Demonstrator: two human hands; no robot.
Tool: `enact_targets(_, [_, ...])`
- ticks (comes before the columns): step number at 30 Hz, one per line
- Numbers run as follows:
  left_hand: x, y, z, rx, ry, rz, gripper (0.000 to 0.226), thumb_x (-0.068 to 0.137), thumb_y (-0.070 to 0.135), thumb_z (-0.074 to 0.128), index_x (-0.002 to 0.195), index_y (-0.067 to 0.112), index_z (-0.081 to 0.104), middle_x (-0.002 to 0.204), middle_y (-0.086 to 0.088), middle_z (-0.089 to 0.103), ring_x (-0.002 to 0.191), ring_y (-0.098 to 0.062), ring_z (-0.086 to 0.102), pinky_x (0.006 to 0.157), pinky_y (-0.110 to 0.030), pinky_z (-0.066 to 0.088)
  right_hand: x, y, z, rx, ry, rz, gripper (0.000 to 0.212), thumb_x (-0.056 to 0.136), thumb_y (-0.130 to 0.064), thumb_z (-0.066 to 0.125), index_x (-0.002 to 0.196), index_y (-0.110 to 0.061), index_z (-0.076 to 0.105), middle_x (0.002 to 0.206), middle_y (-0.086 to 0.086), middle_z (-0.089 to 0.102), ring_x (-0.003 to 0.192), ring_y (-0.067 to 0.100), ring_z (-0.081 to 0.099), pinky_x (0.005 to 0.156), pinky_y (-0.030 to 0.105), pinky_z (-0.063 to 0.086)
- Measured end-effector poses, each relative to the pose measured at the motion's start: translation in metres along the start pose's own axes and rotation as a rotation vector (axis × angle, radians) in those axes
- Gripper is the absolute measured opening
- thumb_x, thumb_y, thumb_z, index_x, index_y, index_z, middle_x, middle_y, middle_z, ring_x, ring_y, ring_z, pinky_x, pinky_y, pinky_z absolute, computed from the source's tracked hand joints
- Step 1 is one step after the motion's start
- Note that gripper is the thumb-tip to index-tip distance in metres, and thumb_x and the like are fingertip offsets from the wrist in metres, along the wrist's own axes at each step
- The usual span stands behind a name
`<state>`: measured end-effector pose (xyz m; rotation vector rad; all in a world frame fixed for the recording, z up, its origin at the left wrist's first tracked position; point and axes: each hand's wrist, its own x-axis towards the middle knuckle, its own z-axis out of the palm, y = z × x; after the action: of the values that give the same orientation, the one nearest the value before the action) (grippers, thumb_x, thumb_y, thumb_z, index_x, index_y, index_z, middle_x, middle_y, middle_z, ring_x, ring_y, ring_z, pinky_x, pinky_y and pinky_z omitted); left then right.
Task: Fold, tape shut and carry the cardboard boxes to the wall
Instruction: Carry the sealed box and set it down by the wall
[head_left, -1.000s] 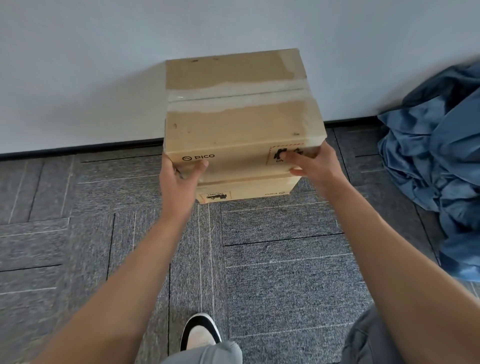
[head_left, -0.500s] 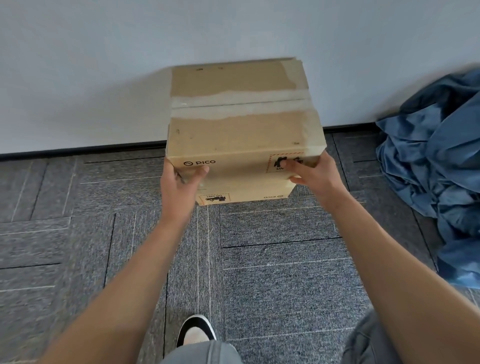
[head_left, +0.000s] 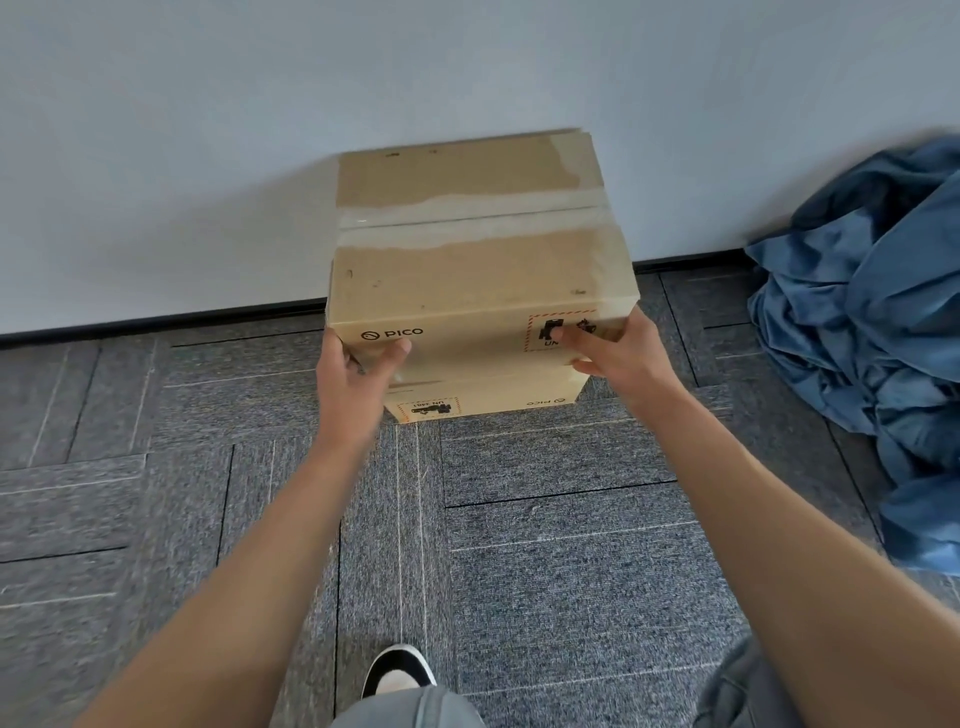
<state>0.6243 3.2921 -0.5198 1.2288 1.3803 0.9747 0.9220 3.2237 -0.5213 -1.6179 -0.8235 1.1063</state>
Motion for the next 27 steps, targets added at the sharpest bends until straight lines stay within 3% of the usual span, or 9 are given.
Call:
enact_targets(3, [0.000, 0.002, 0.001, -0.004, -0.007, -0.001, 0.057, 0.085, 0.029, 0.084, 0.132, 0.038, 0.053, 0.115, 0.020, 0.072, 0.111, -0.007, 0.070, 0.098, -0.042, 0.059, 0.001, 0.000, 0.000, -0.002, 0.006, 0.012, 0.076, 0.060, -0.048, 0.097, 0.125, -0.028, 0.062, 0.111, -0.001, 0.078, 0.106, 0.020, 0.074, 0.090, 0.051, 0.063])
enact_targets(8, [-0.002, 0.002, 0.001, 0.023, -0.007, 0.012, 0.065, 0.084, 0.032, 0.084, 0.140, 0.029, 0.051, 0.119, 0.014, 0.071, 0.112, -0.013, 0.070, 0.102, -0.044, 0.056, -0.001, -0.001, -0.001, -0.026, -0.002, 0.018, 0.068, 0.069, -0.039, 0.097, 0.126, -0.027, 0.062, 0.112, -0.001, 0.078, 0.107, 0.020, 0.074, 0.092, 0.051, 0.062])
enact_targets(11, [-0.004, 0.002, 0.002, 0.024, 0.006, 0.002, 0.062, 0.084, 0.030, 0.084, 0.136, 0.033, 0.051, 0.120, 0.013, 0.070, 0.113, -0.010, 0.068, 0.103, -0.043, 0.056, -0.002, -0.003, -0.002, -0.025, 0.006, 0.030, 0.063, 0.069, -0.036, 0.096, 0.122, -0.028, 0.062, 0.110, 0.000, 0.078, 0.106, 0.020, 0.074, 0.092, 0.051, 0.062])
enact_targets(20, [-0.004, -0.002, 0.002, 0.045, 0.001, -0.021, 0.063, 0.081, 0.038, 0.085, 0.133, 0.045, 0.050, 0.120, 0.016, 0.070, 0.114, -0.014, 0.069, 0.102, -0.047, 0.056, -0.004, -0.007, -0.001, -0.057, 0.041, 0.074, 0.083, 0.051, -0.057, 0.098, 0.120, -0.030, 0.061, 0.114, 0.003, 0.076, 0.107, 0.022, 0.074, 0.090, 0.048, 0.063])
enact_targets(24, [-0.006, 0.005, -0.003, 0.165, -0.033, -0.063, 0.084, 0.079, 0.048, 0.084, 0.149, 0.037, 0.039, 0.129, 0.014, 0.065, 0.119, -0.010, 0.064, 0.109, -0.047, 0.050, -0.013, -0.009, 0.005, -0.171, 0.096, 0.113, 0.061, 0.075, -0.043, 0.092, 0.126, -0.028, 0.060, 0.112, -0.005, 0.073, 0.105, 0.013, 0.068, 0.085, 0.032, 0.056])
enact_targets(27, [-0.023, 0.030, -0.010, 0.443, -0.110, -0.219, 0.112, 0.081, 0.059, 0.077, 0.164, 0.027, 0.009, 0.152, -0.002, 0.049, 0.134, -0.020, 0.053, 0.117, -0.054, 0.041, -0.043, -0.024, 0.007, -0.301, 0.183, 0.221, 0.057, 0.091, -0.040, 0.079, 0.139, -0.021, 0.057, 0.123, -0.010, 0.067, 0.113, 0.013, 0.063, 0.097, 0.037, 0.051])
